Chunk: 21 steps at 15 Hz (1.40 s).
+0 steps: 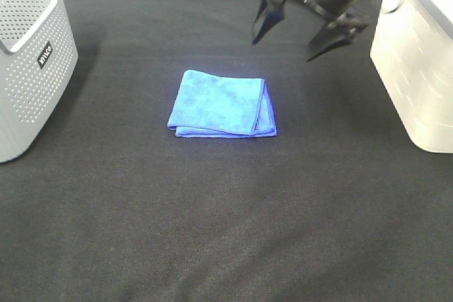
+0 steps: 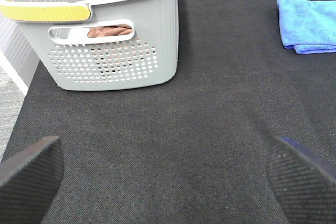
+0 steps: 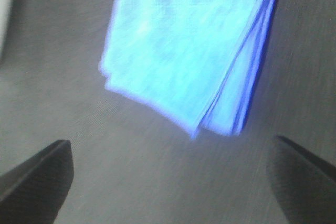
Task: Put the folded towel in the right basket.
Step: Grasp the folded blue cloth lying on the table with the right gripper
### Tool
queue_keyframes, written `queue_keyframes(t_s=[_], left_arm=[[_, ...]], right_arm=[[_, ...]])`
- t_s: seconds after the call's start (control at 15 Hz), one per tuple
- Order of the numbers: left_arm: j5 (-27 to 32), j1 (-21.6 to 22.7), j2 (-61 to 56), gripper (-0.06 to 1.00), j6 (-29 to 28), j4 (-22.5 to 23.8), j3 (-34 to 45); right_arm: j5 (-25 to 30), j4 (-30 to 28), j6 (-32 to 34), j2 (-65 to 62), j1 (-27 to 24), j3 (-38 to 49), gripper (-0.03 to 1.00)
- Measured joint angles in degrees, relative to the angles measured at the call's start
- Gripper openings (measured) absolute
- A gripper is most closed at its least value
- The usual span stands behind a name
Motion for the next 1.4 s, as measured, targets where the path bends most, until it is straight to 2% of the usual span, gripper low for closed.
queue_keyframes(t_s=[0.2, 0.47, 1.13, 1.4], left_arm=[[0.0, 0.0, 0.0, 0.98, 0.0, 0.0, 0.0], [0.0, 0.0, 0.0, 0.98, 0.0, 0.0, 0.0], [0.0, 0.0, 0.0, 0.98, -0.2, 0.0, 0.0], [0.0, 0.0, 0.0, 0.98, -0.2, 0.0, 0.0]], right_arm=[[4.6, -0.9, 1.1, 13.0, -0.9, -12.2, 0.96], [4.9, 3.1, 2.6, 21.2, -4.8, -18.0, 0.96], [5.6, 5.8, 1.4, 27.0, -5.8, -20.1, 0.95], [5.7, 9.5, 1.0, 29.2, -0.6, -21.2, 0.95]])
